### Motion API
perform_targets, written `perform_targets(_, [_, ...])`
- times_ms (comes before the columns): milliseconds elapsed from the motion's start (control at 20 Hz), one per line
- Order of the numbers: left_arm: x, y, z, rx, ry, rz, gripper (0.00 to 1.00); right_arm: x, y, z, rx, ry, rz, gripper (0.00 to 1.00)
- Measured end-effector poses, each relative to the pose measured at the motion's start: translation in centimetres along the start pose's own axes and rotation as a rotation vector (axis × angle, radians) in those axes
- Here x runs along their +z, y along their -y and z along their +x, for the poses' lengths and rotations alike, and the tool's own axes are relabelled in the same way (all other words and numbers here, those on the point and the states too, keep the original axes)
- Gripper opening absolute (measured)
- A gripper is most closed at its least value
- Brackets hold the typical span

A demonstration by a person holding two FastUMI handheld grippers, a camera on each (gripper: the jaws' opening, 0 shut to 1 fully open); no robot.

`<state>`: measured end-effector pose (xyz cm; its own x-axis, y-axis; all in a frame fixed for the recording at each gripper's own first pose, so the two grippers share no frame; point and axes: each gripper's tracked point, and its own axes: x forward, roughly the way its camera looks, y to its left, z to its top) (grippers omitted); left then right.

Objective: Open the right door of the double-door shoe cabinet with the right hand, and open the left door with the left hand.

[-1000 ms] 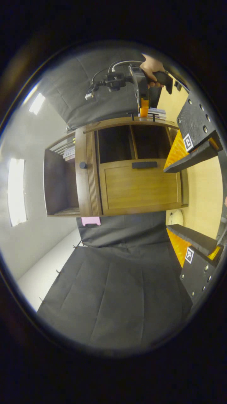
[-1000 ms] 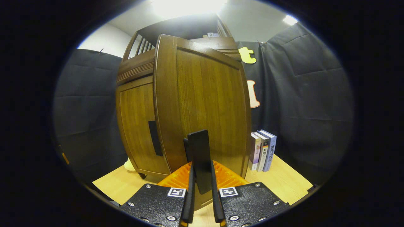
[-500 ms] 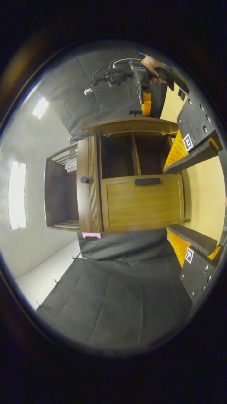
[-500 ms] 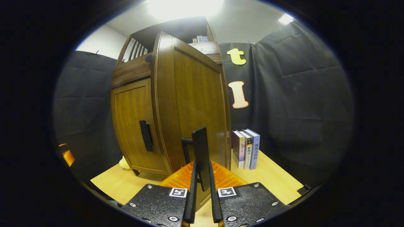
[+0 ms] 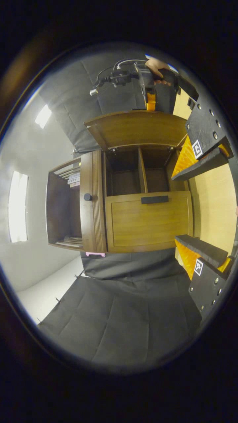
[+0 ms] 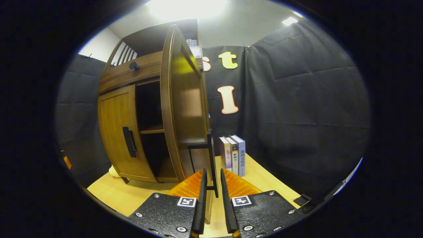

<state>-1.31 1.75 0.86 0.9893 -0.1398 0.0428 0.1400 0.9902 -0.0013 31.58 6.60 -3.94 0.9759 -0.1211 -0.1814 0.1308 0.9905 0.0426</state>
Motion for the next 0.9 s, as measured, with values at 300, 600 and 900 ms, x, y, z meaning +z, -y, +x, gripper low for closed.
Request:
perform_targets(300, [-0.2,-0.1,3.7,-0.050,0.000,-0.002,0.93,0.3,5.5,-1.3,-0.125,0.013,0.015,0.29])
perform_targets(600, [-0.1,-0.1,8.6,-0.089,0.017,-0.017,0.99,1.6,7.9,-5.0,-0.193,0.070,-0.012,0.88])
perform_targets(900, [0.3,-0.1,14.3,-0.098,0.019,-0.047,0.99,2.7,7.7,-9.8,-0.222,0.123,-0.077,0.94])
